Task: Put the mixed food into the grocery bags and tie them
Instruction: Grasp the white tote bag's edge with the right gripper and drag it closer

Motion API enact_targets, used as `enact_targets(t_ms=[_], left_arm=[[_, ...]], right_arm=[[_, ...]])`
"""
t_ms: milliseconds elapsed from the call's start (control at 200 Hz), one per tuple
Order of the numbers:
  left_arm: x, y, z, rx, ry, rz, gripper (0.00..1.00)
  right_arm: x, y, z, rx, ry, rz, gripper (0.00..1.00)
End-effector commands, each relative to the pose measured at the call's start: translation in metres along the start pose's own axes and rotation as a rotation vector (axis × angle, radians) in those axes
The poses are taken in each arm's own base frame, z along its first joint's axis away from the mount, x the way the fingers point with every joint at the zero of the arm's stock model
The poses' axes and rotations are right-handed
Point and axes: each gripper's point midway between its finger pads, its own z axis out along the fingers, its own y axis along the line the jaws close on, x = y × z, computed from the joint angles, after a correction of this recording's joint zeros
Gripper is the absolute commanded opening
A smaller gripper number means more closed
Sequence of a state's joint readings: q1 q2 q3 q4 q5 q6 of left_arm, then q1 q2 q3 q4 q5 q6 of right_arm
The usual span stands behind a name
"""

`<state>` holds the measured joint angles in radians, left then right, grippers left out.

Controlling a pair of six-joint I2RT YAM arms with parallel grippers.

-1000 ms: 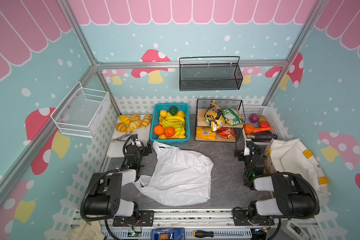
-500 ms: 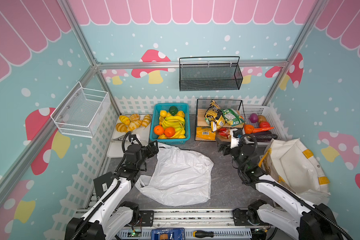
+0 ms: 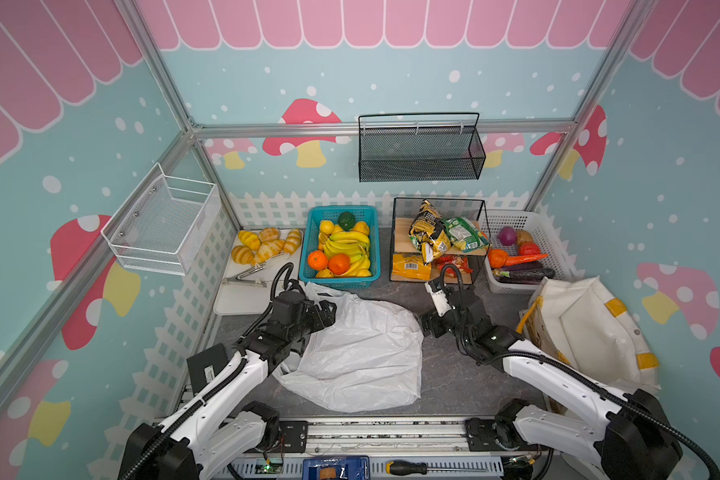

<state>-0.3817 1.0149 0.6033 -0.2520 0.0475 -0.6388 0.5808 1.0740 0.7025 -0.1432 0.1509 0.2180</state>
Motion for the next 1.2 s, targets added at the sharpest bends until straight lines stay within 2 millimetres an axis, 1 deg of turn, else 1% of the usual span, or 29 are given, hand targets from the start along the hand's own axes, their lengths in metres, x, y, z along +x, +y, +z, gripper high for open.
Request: enact_targets(t_ms=[0,25,50,130,195,240,295,370,425,460,470,515,580,615,645,705,755,835,916,1066,1156,1186,1191], left_arm=[[-0.009,-0.007,0.005,-0.031,-0.007,0.044,0.91],[-0.004,-0.017,0.007,-0.010,0.009,0.067,0.91],[-0.004,-0.023,0.008,0.002,0.010,0.079,0.91],[-0.003,-0.041,0.013,0.040,0.015,0.110,0.91],[-0.001,-0.055,0.015,0.076,0.023,0.128,0.91],[0.000,-0.064,0.018,0.100,0.035,0.134,0.91],[0.003,-0.074,0.021,0.131,0.062,0.143,0.91],[0.006,-0.086,0.022,0.166,0.089,0.158,0.91],[0.008,-0.090,0.023,0.180,0.103,0.164,0.91],[0.009,-0.091,0.023,0.183,0.104,0.169,0.91],[0.010,-0.091,0.023,0.181,0.106,0.171,0.91],[0.011,-0.090,0.025,0.176,0.103,0.176,0.90],[0.016,-0.090,0.029,0.184,0.114,0.185,0.87],[0.021,-0.095,0.031,0.202,0.132,0.195,0.85],[0.025,-0.100,0.033,0.217,0.144,0.209,0.85],[0.037,-0.108,0.039,0.240,0.165,0.239,0.85],[0.044,-0.105,0.050,0.229,0.181,0.233,0.85],[0.046,-0.080,0.071,0.130,0.174,0.182,0.83],[0.043,-0.056,0.084,0.071,0.153,0.128,0.82],[0.036,-0.010,0.097,-0.028,0.144,0.077,0.82],[0.031,0.016,0.101,-0.088,0.134,0.065,0.82],[0.030,0.018,0.101,-0.094,0.135,0.064,0.82],[0.028,0.022,0.102,-0.102,0.130,0.056,0.82]], right_arm=[[-0.019,-0.078,-0.050,0.357,0.024,0.077,0.91],[-0.020,-0.091,-0.059,0.406,0.029,0.096,0.90],[-0.021,-0.105,-0.069,0.456,0.030,0.117,0.90],[-0.013,-0.149,-0.095,0.592,0.069,0.193,0.90],[-0.006,-0.177,-0.110,0.695,0.091,0.239,0.90],[0.000,-0.194,-0.117,0.751,0.102,0.273,0.90],[0.009,-0.213,-0.118,0.786,0.121,0.319,0.90],[0.025,-0.231,-0.113,0.795,0.162,0.383,0.90],[0.037,-0.239,-0.106,0.799,0.195,0.405,0.88],[0.044,-0.243,-0.100,0.796,0.220,0.412,0.83],[0.044,-0.243,-0.099,0.795,0.221,0.413,0.83],[0.052,-0.244,-0.091,0.783,0.245,0.419,0.72],[0.059,-0.240,-0.079,0.740,0.262,0.431,0.51],[0.058,-0.237,-0.074,0.713,0.259,0.438,0.43],[0.057,-0.234,-0.072,0.694,0.250,0.442,0.35],[0.053,-0.231,-0.073,0.669,0.233,0.436,0.18],[0.050,-0.226,-0.075,0.645,0.222,0.433,0.08],[0.042,-0.212,-0.075,0.559,0.201,0.441,0.03],[0.031,-0.192,-0.075,0.446,0.172,0.459,0.01],[0.007,-0.159,-0.079,0.271,0.125,0.485,0.00],[-0.006,-0.139,-0.076,0.171,0.082,0.519,0.00],[-0.010,-0.132,-0.074,0.140,0.063,0.535,0.00],[-0.011,-0.131,-0.073,0.135,0.060,0.537,0.00]])
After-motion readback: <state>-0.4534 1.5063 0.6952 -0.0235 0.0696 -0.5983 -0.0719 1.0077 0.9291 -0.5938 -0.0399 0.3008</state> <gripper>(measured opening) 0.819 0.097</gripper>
